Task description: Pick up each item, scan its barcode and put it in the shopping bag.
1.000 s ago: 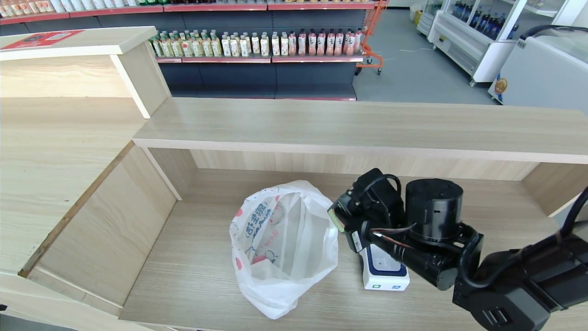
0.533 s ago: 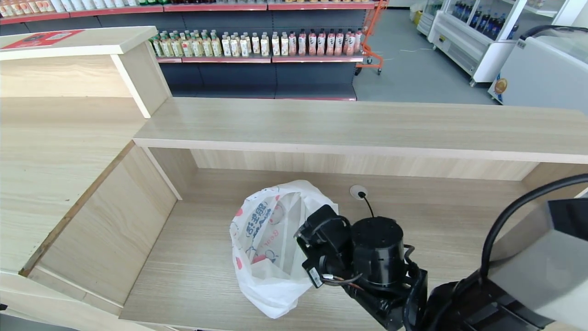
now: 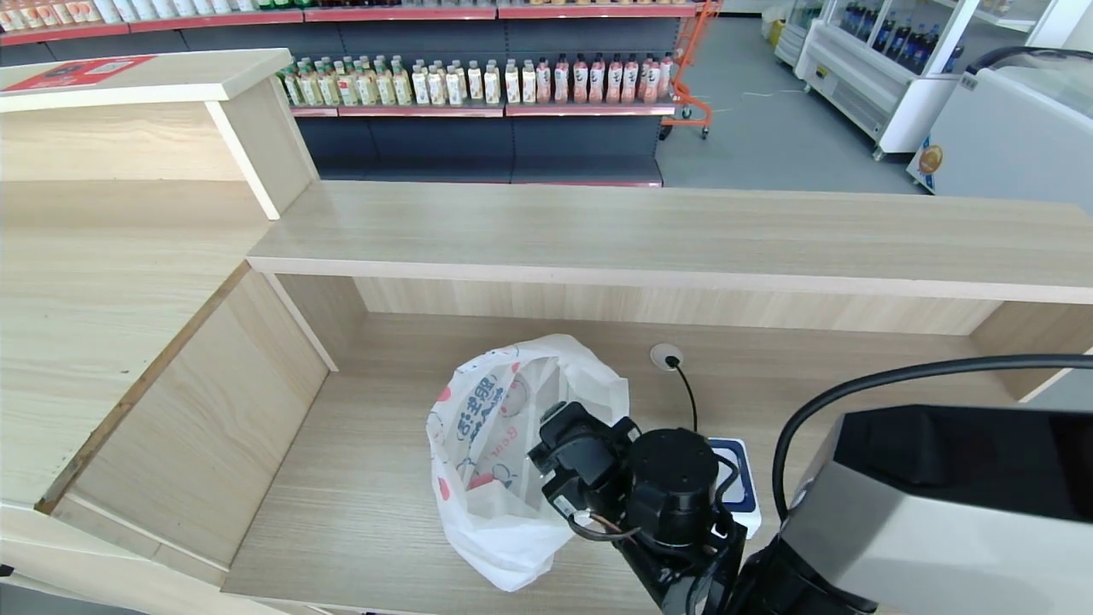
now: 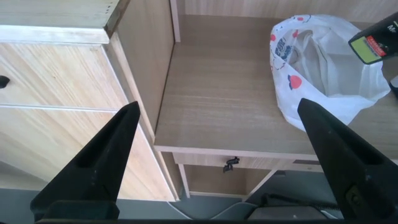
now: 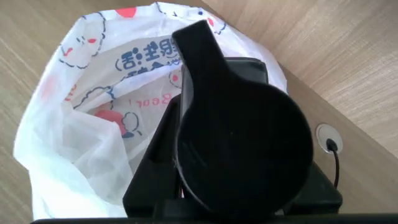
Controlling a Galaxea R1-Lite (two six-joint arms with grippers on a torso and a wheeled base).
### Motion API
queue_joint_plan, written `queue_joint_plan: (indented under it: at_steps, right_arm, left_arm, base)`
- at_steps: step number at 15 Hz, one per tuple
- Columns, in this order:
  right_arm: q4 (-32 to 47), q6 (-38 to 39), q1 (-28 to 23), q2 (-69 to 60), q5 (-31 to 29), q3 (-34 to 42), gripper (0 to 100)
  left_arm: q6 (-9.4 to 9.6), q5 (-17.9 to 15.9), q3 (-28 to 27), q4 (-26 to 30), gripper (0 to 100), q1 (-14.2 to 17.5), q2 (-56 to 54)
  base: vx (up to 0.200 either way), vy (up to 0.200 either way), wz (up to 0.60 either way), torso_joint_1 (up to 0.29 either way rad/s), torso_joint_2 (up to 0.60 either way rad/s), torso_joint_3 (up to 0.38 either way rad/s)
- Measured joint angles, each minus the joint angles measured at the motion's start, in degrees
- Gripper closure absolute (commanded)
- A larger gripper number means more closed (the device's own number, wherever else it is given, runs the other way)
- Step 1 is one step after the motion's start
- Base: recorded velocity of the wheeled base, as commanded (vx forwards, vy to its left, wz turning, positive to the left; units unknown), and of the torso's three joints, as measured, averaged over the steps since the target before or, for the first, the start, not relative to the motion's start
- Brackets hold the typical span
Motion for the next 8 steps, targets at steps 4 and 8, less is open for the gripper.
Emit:
queue_joint_plan:
  at_steps: [4, 8]
  right_arm:
    - [-0.50, -0.05, -0.07, 3.11, -0.83, -0.74, 100]
    - [-0.59, 1.05, 0.04, 4.62, -10.59, -1.24, 100]
  left_arm:
    - [0.02, 0.00, 0.00, 0.00, 0, 0.00, 0.00]
    - [0.02, 0.00, 0.00, 0.00, 0, 0.05, 0.00]
  base:
    - [0.000, 0.000, 0.00, 0.000, 0.00, 0.000]
    - [0.000, 0.000, 0.00, 0.000, 0.00, 0.000]
